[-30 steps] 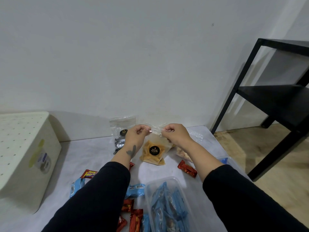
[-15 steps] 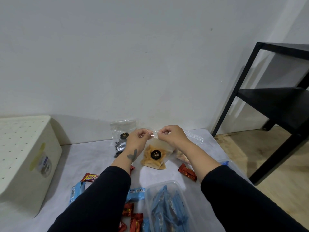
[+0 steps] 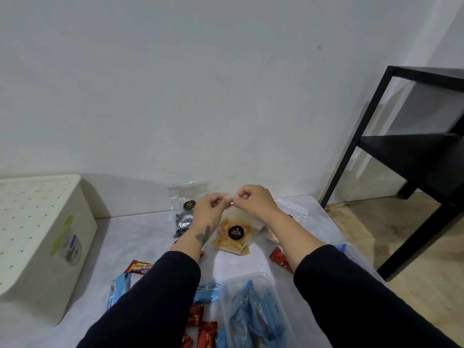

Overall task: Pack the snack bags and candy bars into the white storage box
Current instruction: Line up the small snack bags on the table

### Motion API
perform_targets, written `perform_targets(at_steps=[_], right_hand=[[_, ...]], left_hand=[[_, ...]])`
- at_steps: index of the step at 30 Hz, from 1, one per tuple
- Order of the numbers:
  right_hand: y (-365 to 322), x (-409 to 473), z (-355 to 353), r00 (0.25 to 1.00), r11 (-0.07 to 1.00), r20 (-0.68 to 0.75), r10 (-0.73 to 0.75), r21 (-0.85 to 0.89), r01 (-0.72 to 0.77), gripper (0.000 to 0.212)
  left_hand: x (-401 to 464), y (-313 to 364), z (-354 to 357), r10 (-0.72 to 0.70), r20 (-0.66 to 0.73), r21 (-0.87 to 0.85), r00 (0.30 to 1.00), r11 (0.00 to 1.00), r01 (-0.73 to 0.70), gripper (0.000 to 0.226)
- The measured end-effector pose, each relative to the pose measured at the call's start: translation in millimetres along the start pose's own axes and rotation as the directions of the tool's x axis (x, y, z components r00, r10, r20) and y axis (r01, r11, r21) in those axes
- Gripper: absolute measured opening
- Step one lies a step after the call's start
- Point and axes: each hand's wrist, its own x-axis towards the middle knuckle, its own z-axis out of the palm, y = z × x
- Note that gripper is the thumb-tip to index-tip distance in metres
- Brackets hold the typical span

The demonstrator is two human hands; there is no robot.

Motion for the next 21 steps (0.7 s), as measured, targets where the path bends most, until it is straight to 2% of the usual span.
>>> perform_targets(at_steps=[5,8,11,13,16,17,19,21], right_hand=[[-5,-2,0,0.999,1.0,0.036,0.001,-0.002,-0.001,0.015],[-8,-2,-8,0.994,0.995,0.088,0.07,0.064,-0.076,0.024],[-5,-4,-18,0.978,0.987,0.176,0.113,0.095,-0.131,0.013],[-1,-4,-20,0.979,0.987,0.165,0.116,0.094,-0.132,0.01],[0,-4,-16,0.987,0.983,0.083,0.139,0.112,-0.148,0.01],[-1,-4,-14,0.99,0.985,0.058,0.131,0.105,-0.136,0.011],[-3,-5,-12,0.994,0.991,0.032,0.103,0.08,-0.105,0.014],[-4,-5,-11,0.996,0.995,0.019,0.085,0.051,-0.086,0.016]], left_hand=[[3,-3,-7,-0.015,-0.02,0.014,1.0,1.0,0.015,0.013],[6,-4,-12,-0.02,-0.078,0.043,0.997,0.999,0.023,0.014],[7,-5,-14,-0.03,-0.092,0.038,0.995,0.999,0.033,0.016],[7,-4,-12,-0.002,-0.117,0.086,0.993,0.996,0.012,0.016],[5,-2,-6,0.048,-0.242,0.238,0.969,0.971,0.011,0.024],[4,0,-4,0.051,-0.244,0.294,0.968,0.955,0.024,0.03],[3,3,-1,0.026,-0.149,0.348,0.988,0.937,0.028,0.043],[1,7,2,0.001,-0.068,0.311,0.998,0.95,0.02,0.039]])
